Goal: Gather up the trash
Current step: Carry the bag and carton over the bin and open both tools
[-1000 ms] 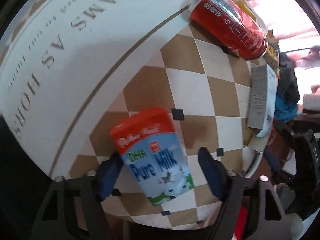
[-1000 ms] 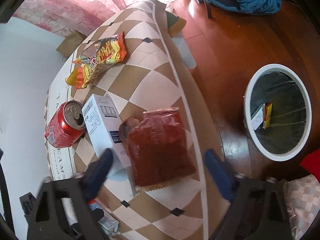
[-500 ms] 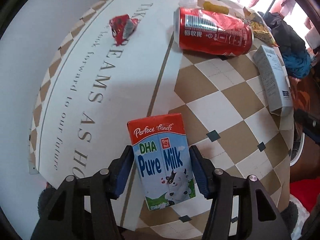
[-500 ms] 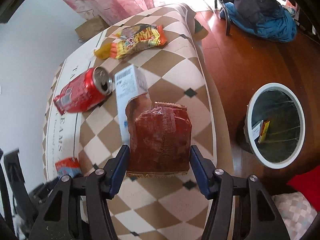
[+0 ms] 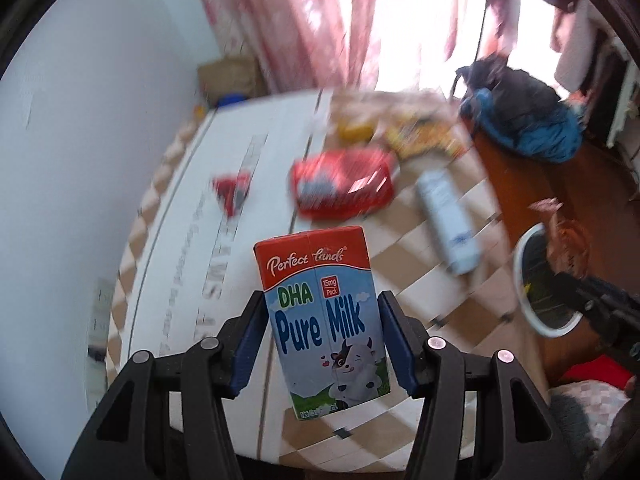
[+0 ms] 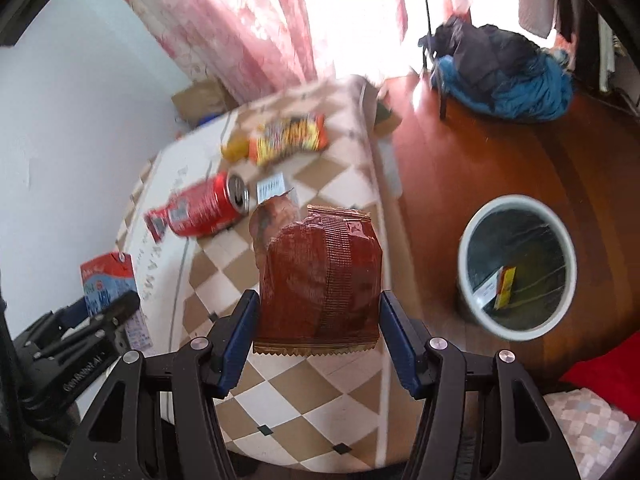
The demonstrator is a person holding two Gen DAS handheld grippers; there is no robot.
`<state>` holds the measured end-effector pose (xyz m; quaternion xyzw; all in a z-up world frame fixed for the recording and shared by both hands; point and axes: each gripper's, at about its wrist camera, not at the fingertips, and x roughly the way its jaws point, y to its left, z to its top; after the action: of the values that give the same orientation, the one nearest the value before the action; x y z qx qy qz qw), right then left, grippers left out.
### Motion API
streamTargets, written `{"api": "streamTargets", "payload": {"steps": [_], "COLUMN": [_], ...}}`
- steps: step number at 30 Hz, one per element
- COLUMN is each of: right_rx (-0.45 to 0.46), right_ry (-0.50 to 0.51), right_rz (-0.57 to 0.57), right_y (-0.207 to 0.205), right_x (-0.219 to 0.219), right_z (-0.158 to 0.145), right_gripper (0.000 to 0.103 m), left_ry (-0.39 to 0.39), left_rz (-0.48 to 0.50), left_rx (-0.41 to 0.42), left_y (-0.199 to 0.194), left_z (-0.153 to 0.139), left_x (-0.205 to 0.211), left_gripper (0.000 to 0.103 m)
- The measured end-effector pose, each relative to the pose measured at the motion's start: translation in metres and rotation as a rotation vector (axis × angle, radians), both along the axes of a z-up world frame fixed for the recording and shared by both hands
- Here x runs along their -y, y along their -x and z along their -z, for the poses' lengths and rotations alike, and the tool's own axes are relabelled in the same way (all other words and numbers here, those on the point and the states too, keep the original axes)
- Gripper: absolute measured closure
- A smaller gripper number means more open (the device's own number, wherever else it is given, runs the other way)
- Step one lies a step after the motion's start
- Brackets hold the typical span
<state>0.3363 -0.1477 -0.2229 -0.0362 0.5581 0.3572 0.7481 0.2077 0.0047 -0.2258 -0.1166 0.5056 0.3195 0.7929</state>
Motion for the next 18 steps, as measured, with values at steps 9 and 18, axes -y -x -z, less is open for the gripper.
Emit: {"api": "streamTargets", "payload": {"steps": [9, 18], "right_rx": [0.098, 0.151], "right_ry": [-0.085, 0.003], "right_rz": [0.103, 0.220], "right_y": [-0.040, -0.105], "right_x": [0.072, 0.147], "right_z": [-0.066, -0.050], "right_gripper": [0.041, 0.041], "left_ry": [-0.054, -0.040], "left_rz": [0.158, 0.341], "left_rx": [0.179, 0.199], "left_y": [-0.054, -0.142], "left_z": [-0.079, -0.077], "left_x": [0.052, 0.129], "left_gripper": [0.050, 0.051]}}
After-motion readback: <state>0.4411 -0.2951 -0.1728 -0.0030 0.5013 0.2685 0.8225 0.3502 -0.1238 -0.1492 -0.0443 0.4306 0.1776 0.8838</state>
